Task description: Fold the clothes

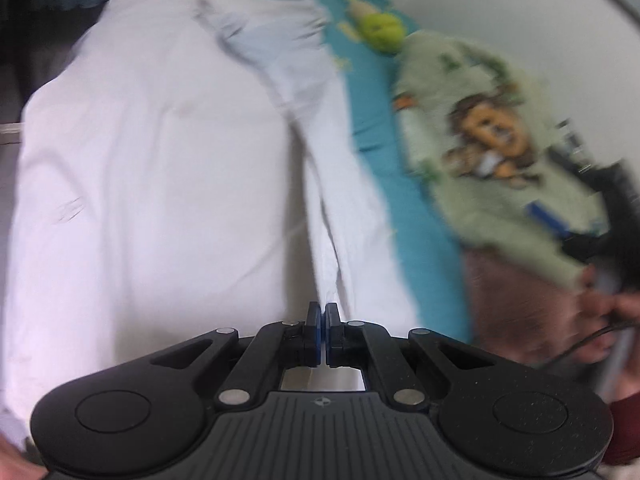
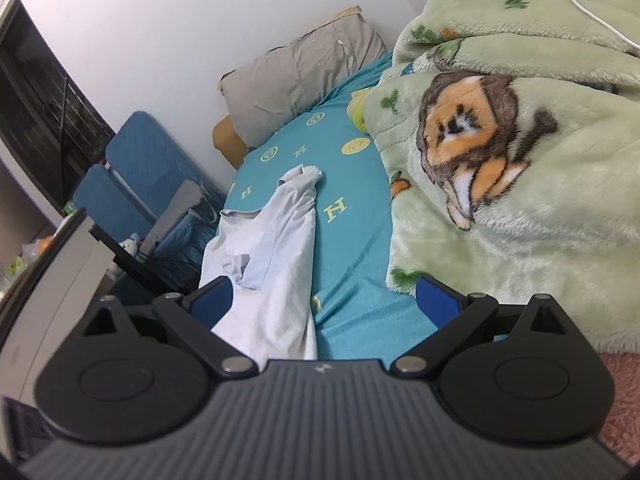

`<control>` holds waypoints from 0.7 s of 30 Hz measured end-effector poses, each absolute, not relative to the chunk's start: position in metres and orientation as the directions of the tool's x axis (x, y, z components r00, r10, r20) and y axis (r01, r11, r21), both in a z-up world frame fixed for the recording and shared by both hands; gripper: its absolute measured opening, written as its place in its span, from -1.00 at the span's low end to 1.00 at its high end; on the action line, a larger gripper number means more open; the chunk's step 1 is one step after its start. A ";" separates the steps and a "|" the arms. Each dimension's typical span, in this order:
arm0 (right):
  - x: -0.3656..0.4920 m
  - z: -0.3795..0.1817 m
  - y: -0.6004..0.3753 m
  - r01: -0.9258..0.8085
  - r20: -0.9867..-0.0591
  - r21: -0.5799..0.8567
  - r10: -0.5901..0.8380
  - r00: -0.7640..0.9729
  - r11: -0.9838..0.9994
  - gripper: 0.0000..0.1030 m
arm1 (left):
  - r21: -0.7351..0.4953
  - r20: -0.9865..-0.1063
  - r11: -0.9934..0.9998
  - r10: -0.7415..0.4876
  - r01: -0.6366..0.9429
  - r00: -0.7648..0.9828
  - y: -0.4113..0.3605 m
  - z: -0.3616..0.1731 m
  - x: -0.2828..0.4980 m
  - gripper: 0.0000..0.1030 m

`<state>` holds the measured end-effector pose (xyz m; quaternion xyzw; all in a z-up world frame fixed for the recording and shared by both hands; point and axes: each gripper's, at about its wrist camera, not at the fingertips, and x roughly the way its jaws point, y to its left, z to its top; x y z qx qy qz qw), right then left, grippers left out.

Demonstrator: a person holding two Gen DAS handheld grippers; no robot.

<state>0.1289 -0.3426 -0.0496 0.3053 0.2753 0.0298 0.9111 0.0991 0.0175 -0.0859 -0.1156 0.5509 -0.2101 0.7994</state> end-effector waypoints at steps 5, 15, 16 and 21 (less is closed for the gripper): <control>0.130 -0.050 -0.332 0.106 -0.510 0.526 0.212 0.834 0.844 0.94 | -0.301 -0.882 0.927 -0.360 0.224 0.305 0.010 -0.113 0.096 -0.89; 0.128 -0.039 -0.305 -0.009 -0.456 0.470 0.252 0.854 0.883 0.94 | -0.137 -0.719 0.944 -0.304 0.301 0.625 -0.005 -0.011 0.092 0.66; 0.132 -0.037 -0.301 -0.025 -0.454 0.460 0.259 0.853 0.888 0.94 | -0.130 -0.695 0.946 -0.300 0.296 0.653 -0.007 -0.002 0.096 0.80; 0.170 -0.023 -0.272 -0.101 -0.474 0.391 0.294 0.830 0.915 0.93 | -0.115 -0.593 0.958 -0.279 0.264 0.755 -0.004 0.012 0.112 0.97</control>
